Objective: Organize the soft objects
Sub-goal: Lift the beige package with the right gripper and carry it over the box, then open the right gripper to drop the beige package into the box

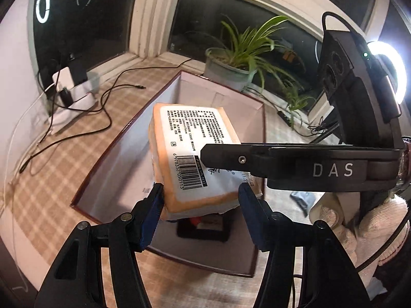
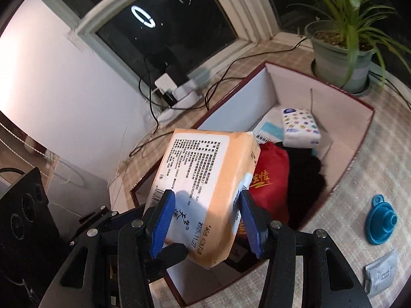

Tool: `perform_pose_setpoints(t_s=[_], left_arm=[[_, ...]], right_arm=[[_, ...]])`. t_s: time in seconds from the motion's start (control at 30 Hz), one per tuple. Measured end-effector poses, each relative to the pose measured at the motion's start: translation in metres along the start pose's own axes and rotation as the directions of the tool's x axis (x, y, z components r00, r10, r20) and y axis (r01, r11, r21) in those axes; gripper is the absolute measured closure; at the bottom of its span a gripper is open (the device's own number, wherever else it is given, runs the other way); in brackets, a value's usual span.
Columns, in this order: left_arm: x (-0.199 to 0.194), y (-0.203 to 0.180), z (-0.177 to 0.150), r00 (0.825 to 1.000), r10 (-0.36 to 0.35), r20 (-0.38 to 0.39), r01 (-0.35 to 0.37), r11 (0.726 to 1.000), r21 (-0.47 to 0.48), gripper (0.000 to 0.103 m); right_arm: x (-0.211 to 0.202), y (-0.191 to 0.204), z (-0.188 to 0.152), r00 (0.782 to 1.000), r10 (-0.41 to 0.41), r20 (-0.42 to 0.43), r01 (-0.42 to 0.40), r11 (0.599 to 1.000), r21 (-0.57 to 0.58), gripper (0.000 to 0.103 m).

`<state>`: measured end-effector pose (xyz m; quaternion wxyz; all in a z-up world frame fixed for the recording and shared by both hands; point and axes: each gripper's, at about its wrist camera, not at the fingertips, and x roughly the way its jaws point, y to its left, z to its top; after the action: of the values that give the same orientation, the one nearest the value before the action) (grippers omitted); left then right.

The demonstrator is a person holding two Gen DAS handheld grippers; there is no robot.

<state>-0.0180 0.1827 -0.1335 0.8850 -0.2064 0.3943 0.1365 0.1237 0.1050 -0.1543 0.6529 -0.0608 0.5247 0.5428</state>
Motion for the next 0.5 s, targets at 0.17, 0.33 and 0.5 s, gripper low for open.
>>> perform_pose_setpoints(t_s=[0.17, 0.33, 0.5], left_arm=[[0.001, 0.009, 0.000, 1.000, 0.030, -0.006, -0.030, 1.000, -0.005, 0.046], [-0.002, 0.014, -0.001, 0.999, 0.050, -0.011, -0.050, 0.999, -0.009, 0.046], [-0.011, 0.014, -0.002, 0.999, 0.047, 0.007, -0.047, 0.999, -0.016, 0.046]], right_arm=[[-0.005, 0.001, 0.001, 1.000, 0.009, 0.002, -0.009, 1.000, -0.006, 0.057], [-0.009, -0.002, 0.000, 1.000, 0.007, 0.005, -0.007, 1.000, -0.001, 0.057], [-0.027, -0.010, -0.005, 1.000, 0.000, 0.031, 0.000, 1.000, 0.005, 0.057]])
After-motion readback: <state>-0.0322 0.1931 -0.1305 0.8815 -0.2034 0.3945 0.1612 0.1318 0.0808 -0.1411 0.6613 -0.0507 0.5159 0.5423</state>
